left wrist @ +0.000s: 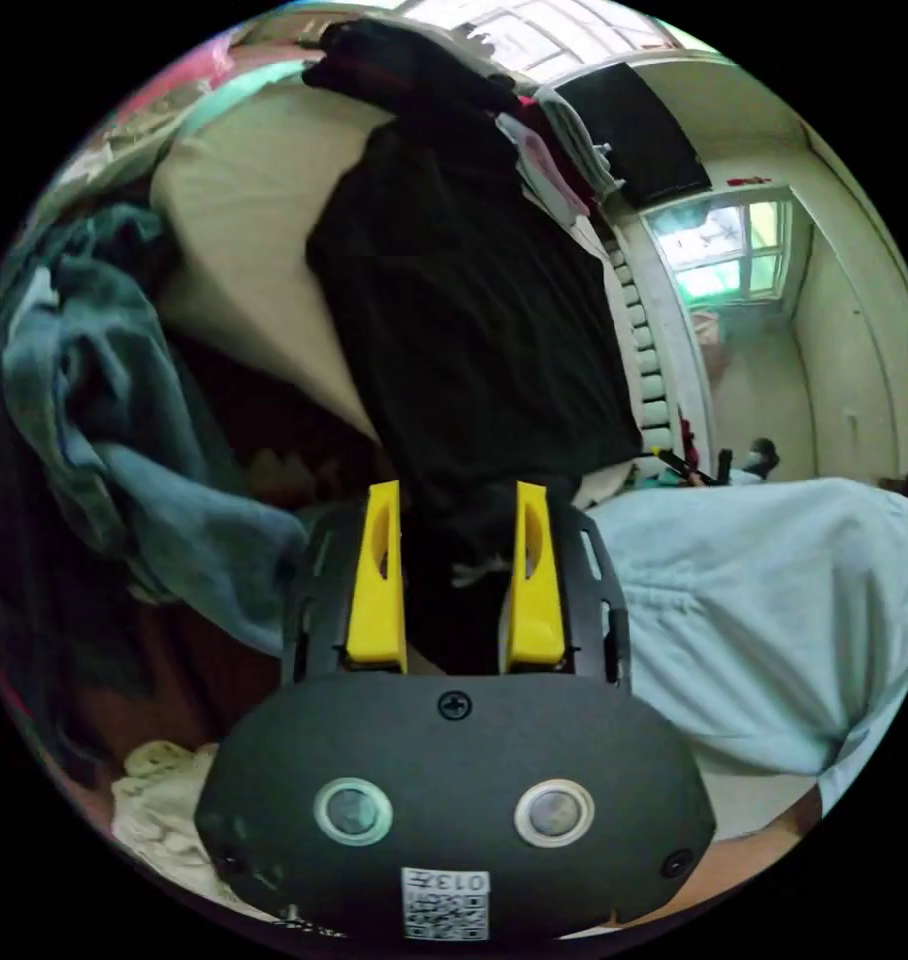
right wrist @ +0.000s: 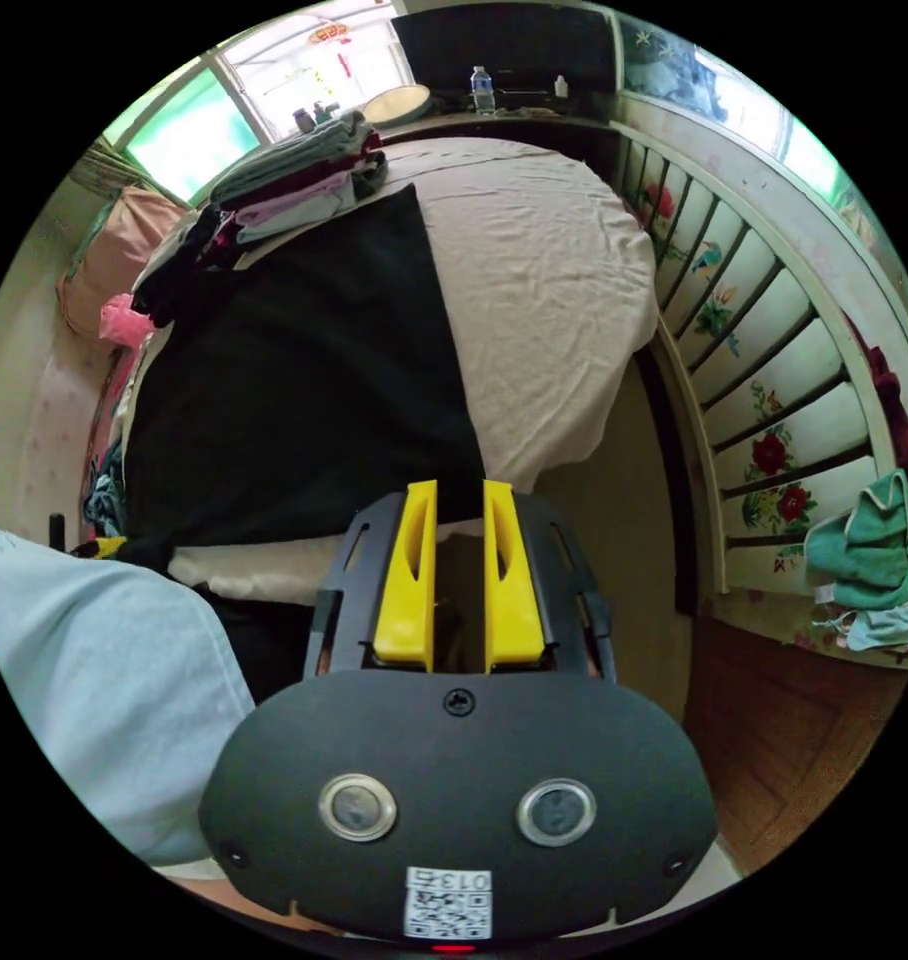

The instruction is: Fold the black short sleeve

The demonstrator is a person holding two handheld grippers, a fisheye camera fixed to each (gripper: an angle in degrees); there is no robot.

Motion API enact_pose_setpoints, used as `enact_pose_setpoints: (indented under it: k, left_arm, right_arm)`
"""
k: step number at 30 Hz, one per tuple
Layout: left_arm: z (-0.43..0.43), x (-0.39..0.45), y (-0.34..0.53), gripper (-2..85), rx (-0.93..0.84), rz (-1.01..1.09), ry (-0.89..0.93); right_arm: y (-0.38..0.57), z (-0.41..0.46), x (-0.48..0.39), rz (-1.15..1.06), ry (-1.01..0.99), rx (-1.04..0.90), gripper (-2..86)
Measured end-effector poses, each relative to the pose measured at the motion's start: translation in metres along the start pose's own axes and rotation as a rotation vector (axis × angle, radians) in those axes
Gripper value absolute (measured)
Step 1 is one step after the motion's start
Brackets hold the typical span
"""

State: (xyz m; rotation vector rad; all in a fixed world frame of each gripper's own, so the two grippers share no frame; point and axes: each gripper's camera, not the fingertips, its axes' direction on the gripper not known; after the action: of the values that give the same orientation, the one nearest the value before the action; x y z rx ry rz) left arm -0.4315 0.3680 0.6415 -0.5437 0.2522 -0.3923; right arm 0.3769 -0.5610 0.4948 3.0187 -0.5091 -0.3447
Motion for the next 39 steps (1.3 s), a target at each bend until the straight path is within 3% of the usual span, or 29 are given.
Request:
enact_pose_setpoints:
  k: [4,9,11,13,18,22,24,25,27,31,36,39]
  left_arm:
    - [0.028,-0.021,0.022,22.8,-0.025,-0.071,0.136]
    - [0.056,-0.035,0.009,22.8,-0.15,-0.032,0.136]
    - [0.066,-0.043,0.003,16.5,-0.196,-0.027,0.175]
    - [0.07,-0.048,-0.001,4.7,-0.234,0.005,0.297]
    - [0.048,-0.052,0.004,0.2,-0.261,0.074,0.463]
    - [-0.011,-0.05,0.006,0.5,-0.032,0.173,0.636]
    - [-0.028,-0.058,0.004,1.2,0.042,0.142,0.6]
    - [-0.032,-0.063,0.004,2.0,0.033,0.117,0.487]
    - [-0.031,-0.066,0.007,10.6,-0.01,0.106,0.28]
    - [-0.005,-0.089,0.025,16.7,-0.155,0.014,0.052]
    - [0.018,-0.102,0.02,15.7,-0.155,0.015,0.029]
    - [0.023,-0.09,0.013,3.5,-0.212,0.104,0.204]
  right_arm:
    - [0.004,0.01,0.008,0.034,-0.075,-0.02,9.5]
    - [-0.004,0.024,0.005,-0.004,-0.02,-0.074,10.1]
    - [-0.006,0.034,0.01,0.022,-0.056,-0.1,8.5]
    - [-0.007,0.039,0.012,0.032,-0.073,-0.138,5.9]
    - [-0.013,0.037,0.008,0.008,-0.032,-0.19,1.7]
    - [-0.021,0.018,0.006,-0.037,-0.053,-0.146,1.1]
    - [-0.024,0.016,0.007,-0.048,-0.062,-0.149,1.0]
    - [-0.027,0.014,0.006,-0.06,-0.063,-0.141,0.9]
    - [-0.031,0.014,0.003,-0.076,-0.057,-0.135,0.9]
    - [-0.038,0.015,-0.002,-0.098,-0.033,-0.134,0.8]
    - [-0.043,0.018,-0.001,-0.098,-0.029,-0.166,0.8]
    - [-0.047,0.015,-0.002,-0.116,-0.023,-0.184,0.8]
